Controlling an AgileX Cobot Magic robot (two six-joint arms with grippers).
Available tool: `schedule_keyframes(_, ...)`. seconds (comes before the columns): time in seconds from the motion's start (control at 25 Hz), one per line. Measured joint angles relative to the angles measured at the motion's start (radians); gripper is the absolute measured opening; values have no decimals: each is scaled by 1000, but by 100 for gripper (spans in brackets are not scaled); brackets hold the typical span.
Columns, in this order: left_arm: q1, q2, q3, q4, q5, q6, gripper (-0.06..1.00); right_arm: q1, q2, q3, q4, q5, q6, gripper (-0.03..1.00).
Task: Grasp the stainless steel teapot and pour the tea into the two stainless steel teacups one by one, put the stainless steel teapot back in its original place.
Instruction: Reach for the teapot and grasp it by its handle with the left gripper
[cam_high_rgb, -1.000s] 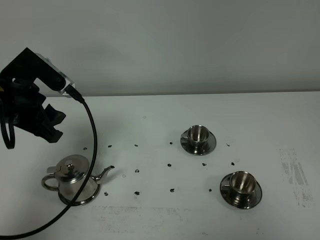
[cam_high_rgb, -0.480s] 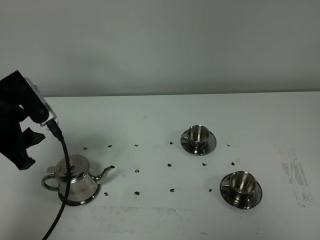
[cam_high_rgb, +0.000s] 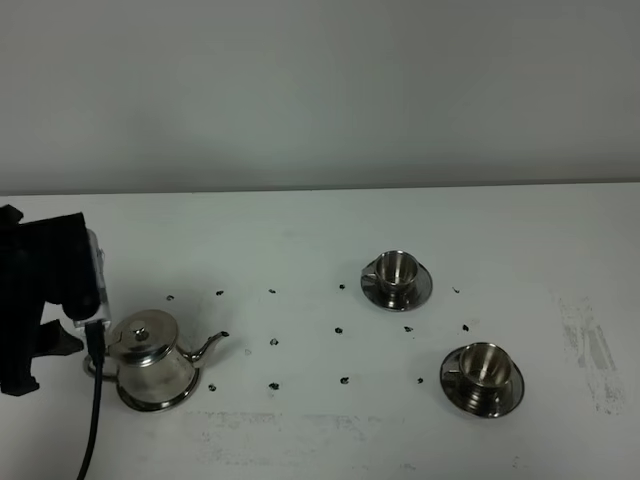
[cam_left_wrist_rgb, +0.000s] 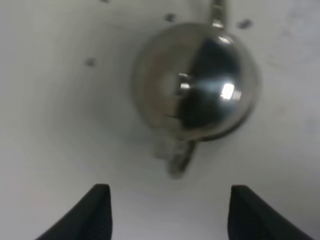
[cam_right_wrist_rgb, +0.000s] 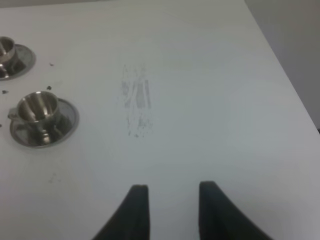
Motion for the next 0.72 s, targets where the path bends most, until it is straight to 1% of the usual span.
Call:
schedule_keyframes(0.12, -3, 48, -81, 12, 119, 5, 50, 0, 0, 0, 0, 0, 0, 23)
schedule_keyframes(0.2, -3, 73, -138, 28, 172, 6, 48, 0, 0, 0, 0, 0, 0, 23)
schedule_keyframes(0.32, -3, 114, -215, 79, 237, 6, 47, 0, 0, 0, 0, 0, 0, 23)
schedule_keyframes(0.4, -3, 151, -253, 102, 254, 6, 47, 0, 0, 0, 0, 0, 0, 23)
schedule_keyframes(0.48, -3, 187, -276, 109, 255, 9, 47, 0, 0, 0, 0, 0, 0, 23)
schedule_keyframes(0.72, -3, 278, -278, 114, 228, 82, 47, 0, 0, 0, 0, 0, 0, 23)
